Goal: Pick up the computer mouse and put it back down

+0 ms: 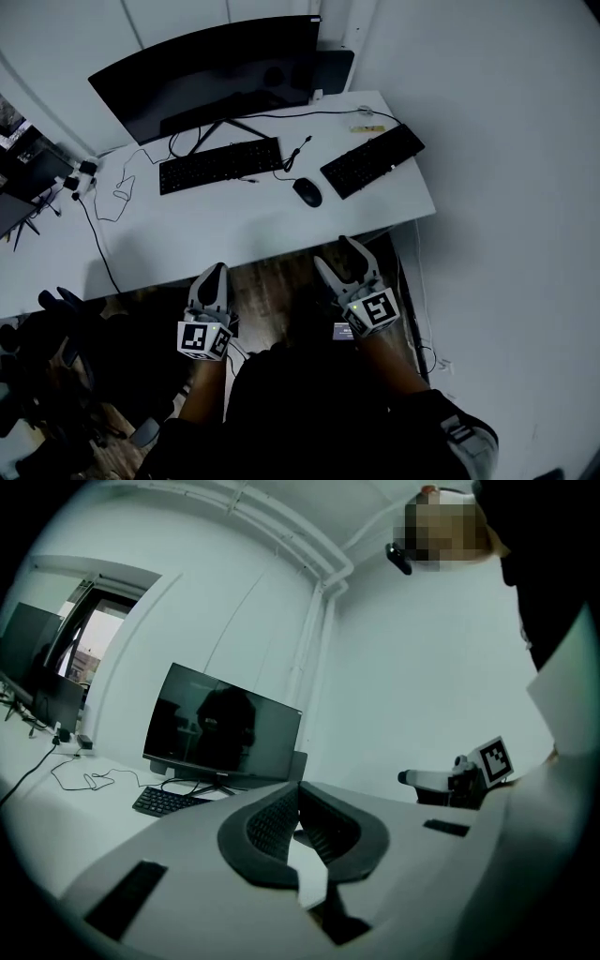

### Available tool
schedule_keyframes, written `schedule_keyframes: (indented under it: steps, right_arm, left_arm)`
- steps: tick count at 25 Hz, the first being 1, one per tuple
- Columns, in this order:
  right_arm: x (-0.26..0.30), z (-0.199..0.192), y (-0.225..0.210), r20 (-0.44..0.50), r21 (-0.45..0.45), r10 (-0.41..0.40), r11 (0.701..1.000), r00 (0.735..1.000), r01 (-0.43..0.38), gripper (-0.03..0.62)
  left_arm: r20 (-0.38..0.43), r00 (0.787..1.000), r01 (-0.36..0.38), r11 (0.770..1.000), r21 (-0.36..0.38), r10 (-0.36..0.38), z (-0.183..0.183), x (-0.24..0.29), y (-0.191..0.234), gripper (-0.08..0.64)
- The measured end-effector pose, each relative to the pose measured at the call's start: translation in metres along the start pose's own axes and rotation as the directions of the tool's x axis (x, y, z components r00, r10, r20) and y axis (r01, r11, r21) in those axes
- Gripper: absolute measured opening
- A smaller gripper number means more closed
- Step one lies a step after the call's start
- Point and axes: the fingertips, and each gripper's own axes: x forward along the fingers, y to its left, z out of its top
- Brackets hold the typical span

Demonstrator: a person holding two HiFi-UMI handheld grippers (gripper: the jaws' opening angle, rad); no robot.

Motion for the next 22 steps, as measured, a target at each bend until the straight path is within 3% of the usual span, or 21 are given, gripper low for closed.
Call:
schedule_keyframes:
  steps: [8,14,22]
  right_arm:
    - [0.060,-0.010,-0.069,-0.020,0.046,0.108,0.993,0.994,-0.107,0.262]
    - [0.099,-0.021,-0.094,-0.061,0.048,0.209,0.977,0.976,-0.207,0.262]
    - [0.144,-0.051,-0.119,-0.118,0.083,0.192,0.980,0.974,-0.183,0.264]
  left_arm:
    - [-0.005,0.995,-0.104,0.994,-0.019,0.104,0.006,0.073,0.014,-0.006]
    - [-0.021,0.985,-0.173,0.985,-0.005,0.173,-0.001,0.109,0.025,-0.006]
    - [-0.084,0.984,-0.151,0.988,0.043,0.154,-0.018,0.143,0.037,-0.006]
